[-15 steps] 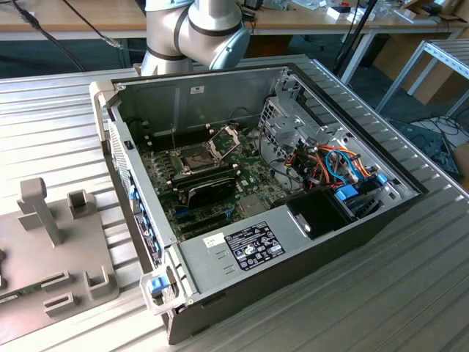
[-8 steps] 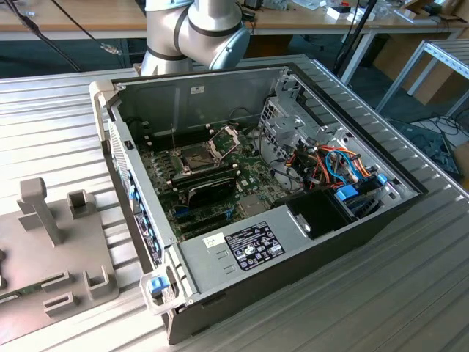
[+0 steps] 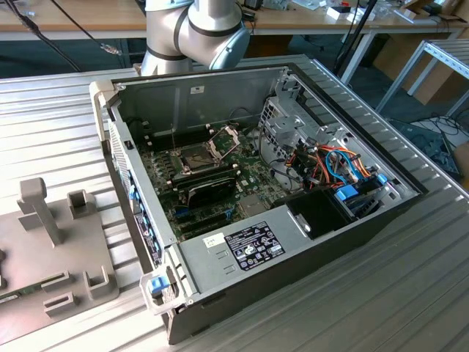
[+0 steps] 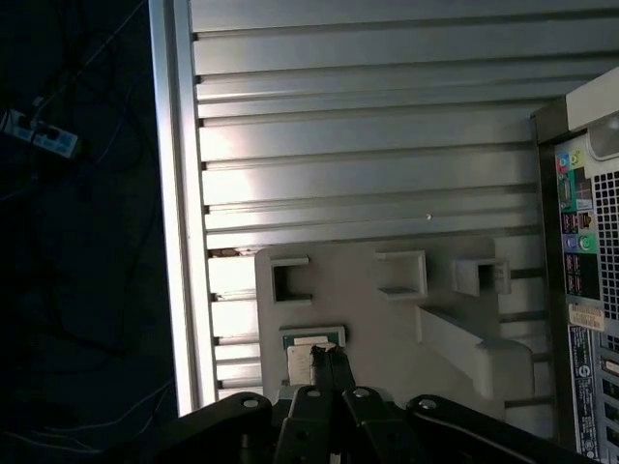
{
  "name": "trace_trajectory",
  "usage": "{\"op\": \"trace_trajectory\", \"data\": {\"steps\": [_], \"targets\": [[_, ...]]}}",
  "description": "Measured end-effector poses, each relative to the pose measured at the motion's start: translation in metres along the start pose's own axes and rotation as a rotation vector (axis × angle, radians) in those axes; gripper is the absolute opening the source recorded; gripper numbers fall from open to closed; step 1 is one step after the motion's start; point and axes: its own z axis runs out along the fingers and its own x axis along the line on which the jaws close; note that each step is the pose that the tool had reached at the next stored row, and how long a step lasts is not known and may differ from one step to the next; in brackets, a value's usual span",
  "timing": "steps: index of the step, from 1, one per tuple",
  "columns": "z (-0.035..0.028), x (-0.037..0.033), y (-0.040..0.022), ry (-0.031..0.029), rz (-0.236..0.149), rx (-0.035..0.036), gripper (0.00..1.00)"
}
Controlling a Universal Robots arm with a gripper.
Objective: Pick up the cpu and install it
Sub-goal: 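Reach for the cpu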
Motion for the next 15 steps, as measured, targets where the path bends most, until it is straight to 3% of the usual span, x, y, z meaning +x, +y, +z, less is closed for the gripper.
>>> {"op": "trace_trajectory", "data": {"steps": [6, 15], "targets": [[-0.0001, -0.0006, -0.0074, 0.0001, 0.000, 0.0003, 0.11], [0.0014, -0.0015, -0.0234, 0.0000, 0.000, 0.0004, 0.11]]}}
